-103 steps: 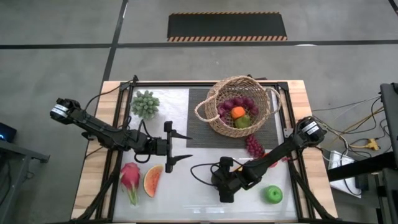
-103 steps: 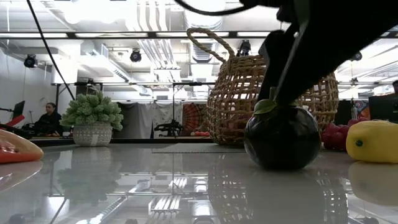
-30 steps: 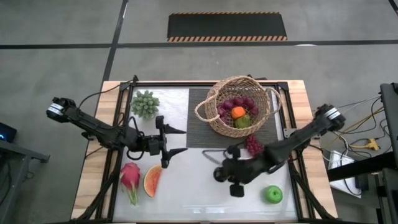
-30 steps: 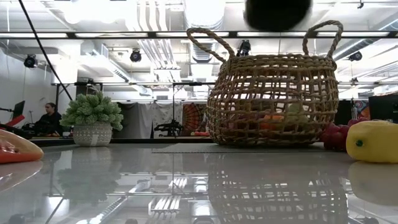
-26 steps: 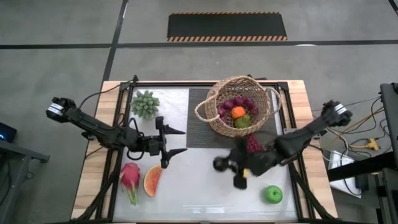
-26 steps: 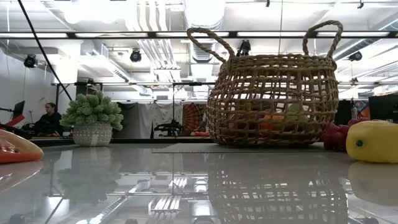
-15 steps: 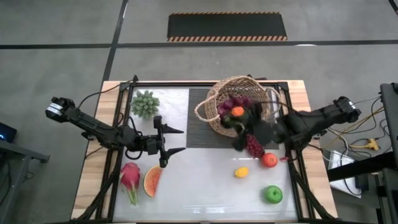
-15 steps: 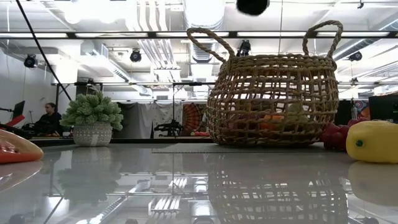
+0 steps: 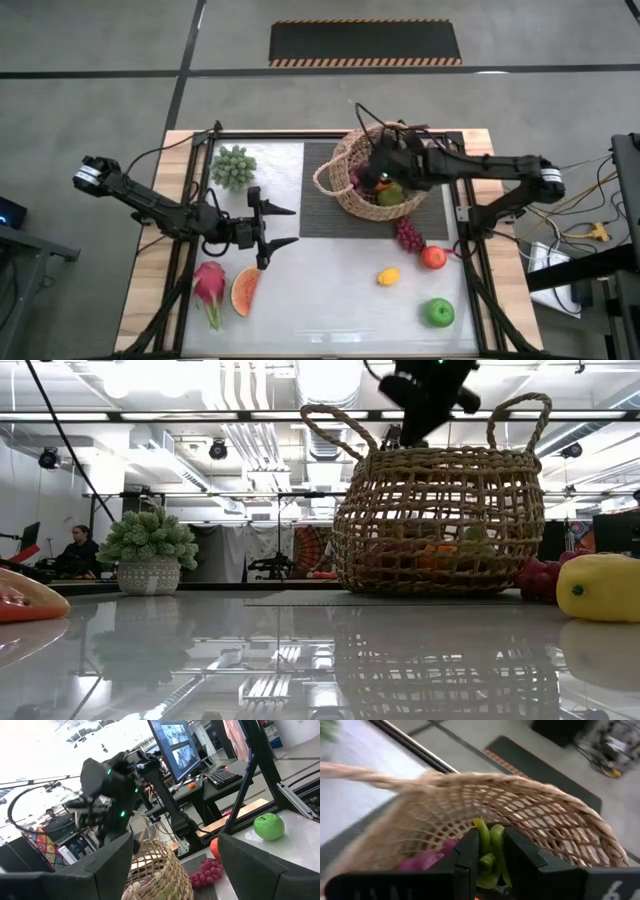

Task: Build produce basket
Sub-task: Put the mangosteen into the brown basket, then adjust the basket on the table

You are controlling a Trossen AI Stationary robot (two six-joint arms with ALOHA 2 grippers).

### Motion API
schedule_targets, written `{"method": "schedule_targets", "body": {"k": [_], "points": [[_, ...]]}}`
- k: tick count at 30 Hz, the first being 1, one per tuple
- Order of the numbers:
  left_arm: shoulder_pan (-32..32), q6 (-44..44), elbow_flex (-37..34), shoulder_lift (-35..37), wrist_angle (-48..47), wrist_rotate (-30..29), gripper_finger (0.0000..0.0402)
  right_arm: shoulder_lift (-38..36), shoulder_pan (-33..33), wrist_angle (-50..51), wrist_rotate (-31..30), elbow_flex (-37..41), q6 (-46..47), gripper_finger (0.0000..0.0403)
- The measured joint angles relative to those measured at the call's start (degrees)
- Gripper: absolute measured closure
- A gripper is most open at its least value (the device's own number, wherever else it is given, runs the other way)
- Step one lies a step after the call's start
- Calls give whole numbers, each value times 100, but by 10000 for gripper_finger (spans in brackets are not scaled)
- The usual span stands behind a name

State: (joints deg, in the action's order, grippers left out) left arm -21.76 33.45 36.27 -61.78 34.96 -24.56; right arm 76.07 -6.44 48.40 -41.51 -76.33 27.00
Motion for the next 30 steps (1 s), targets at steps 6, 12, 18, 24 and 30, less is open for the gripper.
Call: {"method": "schedule_targets", "body": {"k": [6,12,18,24,30], "points": [[0,0,0,0,0,0,130,571,-498,-30,134,0,-106,333],[0,-1,-2,0,0,0,130,1092,-912,-117,98,-18,-158,321],[0,-2,-2,0,0,0,130,1544,-1169,-616,94,-18,-530,264],[0,-2,-2,0,-19,0,130,1779,-1274,-952,84,-18,-827,214],[0,-2,-4,0,-92,0,130,1742,-1274,-944,85,-18,-990,191]]}}
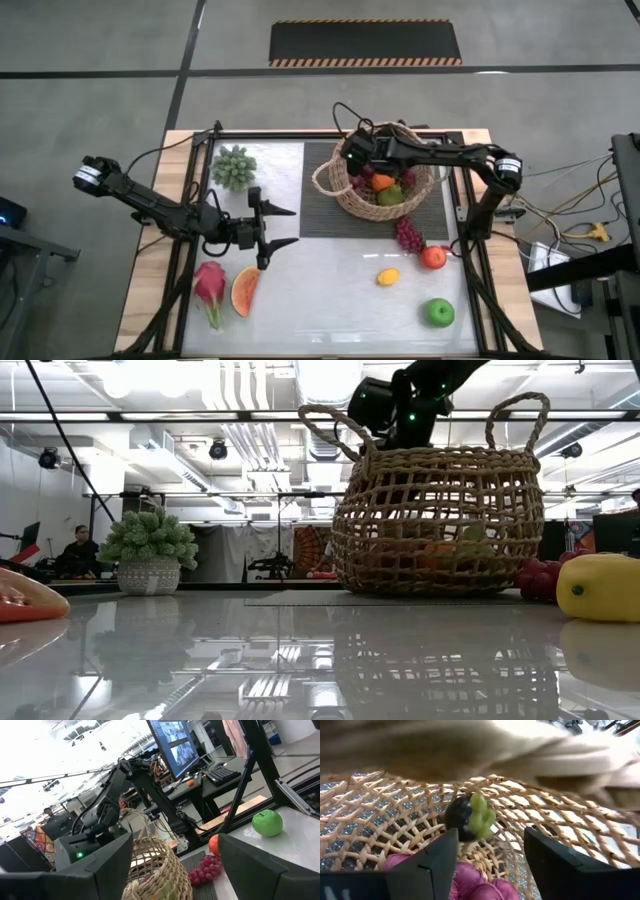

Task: Build produce basket
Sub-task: Adjust the basket on the table

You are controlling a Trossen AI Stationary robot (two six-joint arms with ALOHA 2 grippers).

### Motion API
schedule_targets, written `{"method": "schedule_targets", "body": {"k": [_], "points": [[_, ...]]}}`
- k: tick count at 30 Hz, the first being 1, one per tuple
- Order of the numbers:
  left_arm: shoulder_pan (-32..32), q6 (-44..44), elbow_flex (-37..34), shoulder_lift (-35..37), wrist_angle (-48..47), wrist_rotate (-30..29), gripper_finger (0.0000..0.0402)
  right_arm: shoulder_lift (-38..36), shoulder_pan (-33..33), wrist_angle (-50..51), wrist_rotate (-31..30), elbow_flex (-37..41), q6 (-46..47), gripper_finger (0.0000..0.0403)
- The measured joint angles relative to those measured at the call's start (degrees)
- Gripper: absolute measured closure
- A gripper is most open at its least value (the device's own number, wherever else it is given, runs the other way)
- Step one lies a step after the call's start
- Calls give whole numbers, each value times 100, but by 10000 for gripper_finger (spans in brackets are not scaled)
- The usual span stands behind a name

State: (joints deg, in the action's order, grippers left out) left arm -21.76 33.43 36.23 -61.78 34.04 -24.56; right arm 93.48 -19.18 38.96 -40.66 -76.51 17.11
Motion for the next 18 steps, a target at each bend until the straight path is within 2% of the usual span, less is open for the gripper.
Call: {"method": "schedule_targets", "body": {"k": [6,12,15,18], "points": [[0,0,0,0,0,0,130,-320,95,206,25,2,-22,177],[0,-26,1,-5,0,0,130,-860,565,391,353,7,34,179],[0,-201,2,-42,-2,0,130,-1086,739,379,369,7,164,179],[-1,-760,2,-77,5,1,130,-1241,806,412,369,7,161,179]]}}
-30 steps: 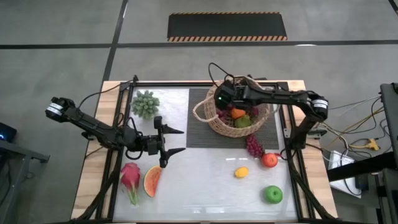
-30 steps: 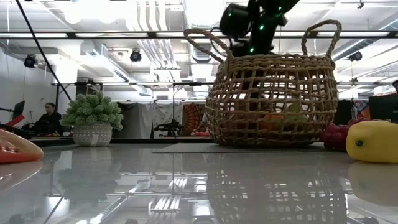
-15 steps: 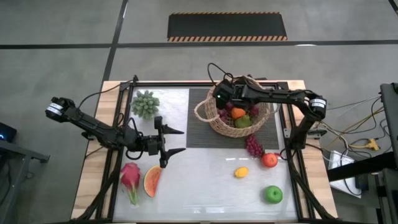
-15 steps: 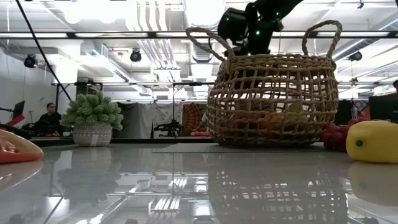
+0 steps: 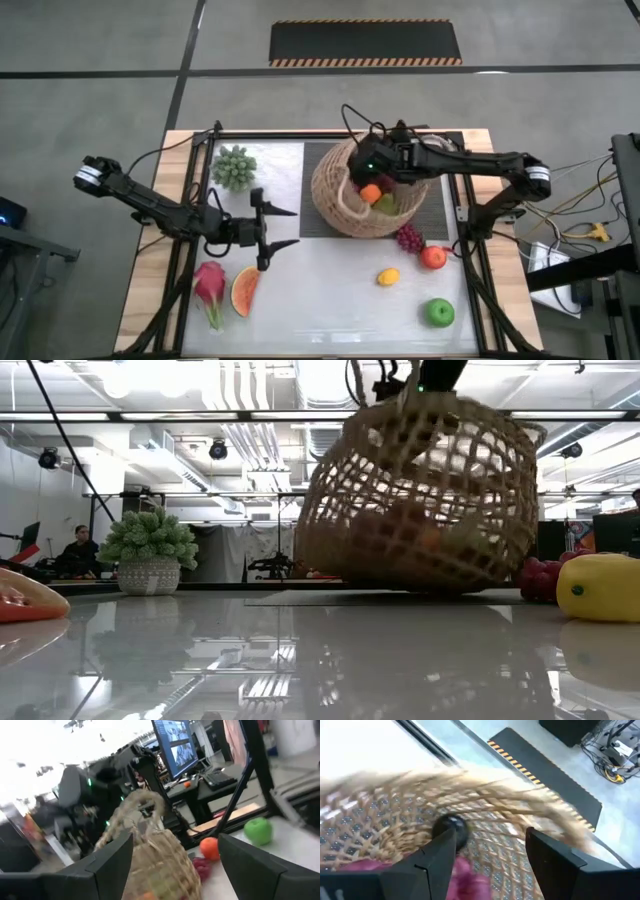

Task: Build produce basket
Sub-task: Adjust the basket on the table

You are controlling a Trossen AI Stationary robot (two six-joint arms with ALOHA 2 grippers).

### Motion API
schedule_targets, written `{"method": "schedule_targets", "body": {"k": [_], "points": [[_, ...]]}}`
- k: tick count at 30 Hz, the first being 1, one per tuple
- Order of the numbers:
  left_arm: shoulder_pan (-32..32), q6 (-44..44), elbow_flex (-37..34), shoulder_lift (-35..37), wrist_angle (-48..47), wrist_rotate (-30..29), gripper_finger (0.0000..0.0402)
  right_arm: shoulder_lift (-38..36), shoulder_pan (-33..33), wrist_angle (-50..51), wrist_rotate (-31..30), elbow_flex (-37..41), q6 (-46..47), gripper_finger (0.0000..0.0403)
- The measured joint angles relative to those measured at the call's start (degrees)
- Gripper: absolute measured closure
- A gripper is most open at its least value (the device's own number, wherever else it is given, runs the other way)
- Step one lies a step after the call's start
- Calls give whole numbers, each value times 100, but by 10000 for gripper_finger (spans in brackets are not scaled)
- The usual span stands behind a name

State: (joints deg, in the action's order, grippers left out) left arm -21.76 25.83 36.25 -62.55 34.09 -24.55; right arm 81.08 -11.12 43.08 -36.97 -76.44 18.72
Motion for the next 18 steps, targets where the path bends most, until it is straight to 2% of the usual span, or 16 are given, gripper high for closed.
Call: {"method": "schedule_targets", "body": {"k": [6,11,18], "points": [[-97,-1632,-2,-236,-110,10,130,-17,12,21,-2,-4,-371,179],[-278,-2239,53,-684,-87,20,130,-78,102,76,-50,-47,-859,179],[-269,-2999,408,-1673,37,-3,130,-631,641,26,-42,-471,-1371,179]]}}
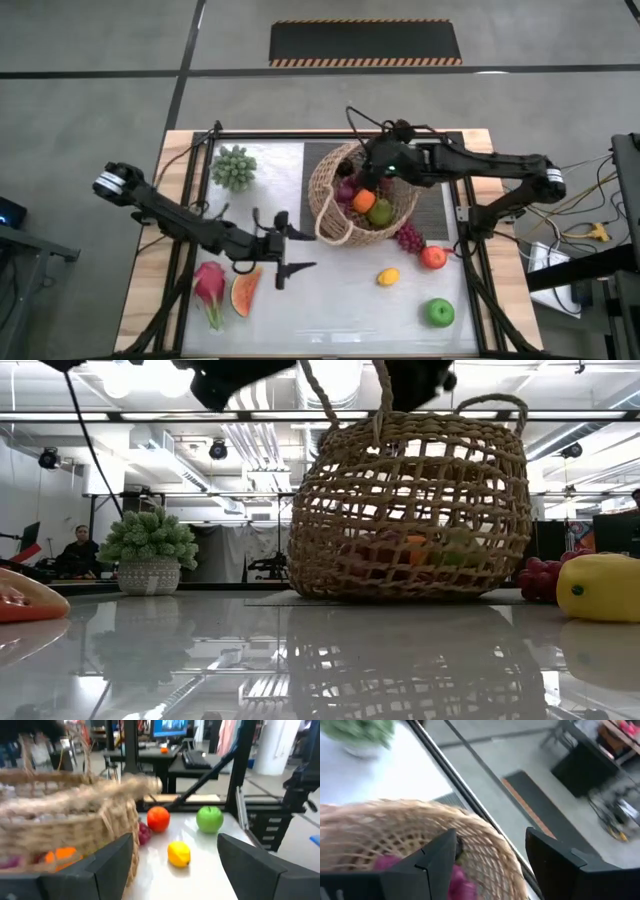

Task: Build produce basket
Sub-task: Adjust the basket on the table, then put the watermelon into the brown basket

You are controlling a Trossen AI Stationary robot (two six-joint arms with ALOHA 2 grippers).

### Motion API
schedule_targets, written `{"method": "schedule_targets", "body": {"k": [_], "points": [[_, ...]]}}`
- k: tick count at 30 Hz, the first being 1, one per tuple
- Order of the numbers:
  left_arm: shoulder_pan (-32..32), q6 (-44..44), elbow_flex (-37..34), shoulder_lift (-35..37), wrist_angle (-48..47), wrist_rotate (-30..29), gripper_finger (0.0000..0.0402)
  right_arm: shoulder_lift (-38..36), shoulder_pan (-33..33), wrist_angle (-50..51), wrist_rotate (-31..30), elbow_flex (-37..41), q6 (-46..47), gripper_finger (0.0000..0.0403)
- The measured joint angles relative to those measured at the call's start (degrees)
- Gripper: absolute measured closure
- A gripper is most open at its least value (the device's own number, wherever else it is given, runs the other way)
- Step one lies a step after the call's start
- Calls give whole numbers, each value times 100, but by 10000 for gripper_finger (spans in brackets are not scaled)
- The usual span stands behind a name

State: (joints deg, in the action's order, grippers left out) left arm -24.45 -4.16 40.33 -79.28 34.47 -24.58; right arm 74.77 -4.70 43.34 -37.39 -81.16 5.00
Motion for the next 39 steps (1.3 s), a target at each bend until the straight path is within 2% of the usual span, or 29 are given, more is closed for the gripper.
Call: {"method": "schedule_targets", "body": {"k": [10,12,16,20,23,26,30,32,35,39], "points": [[117,-19,906,-1302,-270,-307,130,-640,1237,157,70,5,-206,179],[213,-19,1068,-1486,-284,-291,131,-709,1461,231,338,38,-204,179],[479,-4,1348,-1891,-407,-164,149,-811,1829,225,1193,126,-150,181],[766,5,1679,-2325,-378,269,173,-840,2152,394,1201,200,133,194],[977,47,1859,-2609,-387,313,189,-896,2322,537,1189,257,257,206],[1182,50,1889,-2655,-494,248,202,-910,2447,576,1187,351,406,219],[1431,162,1789,-2555,-545,-327,213,-910,2572,553,1185,580,526,236],[1525,313,1759,-2475,-572,-423,216,-908,2589,530,1185,729,605,243],[1564,306,1754,-2362,-696,-377,217,-903,2620,522,1185,985,856,254],[1481,310,1751,-2236,-808,-8,217,-903,2691,489,1179,1321,1109,267]]}}
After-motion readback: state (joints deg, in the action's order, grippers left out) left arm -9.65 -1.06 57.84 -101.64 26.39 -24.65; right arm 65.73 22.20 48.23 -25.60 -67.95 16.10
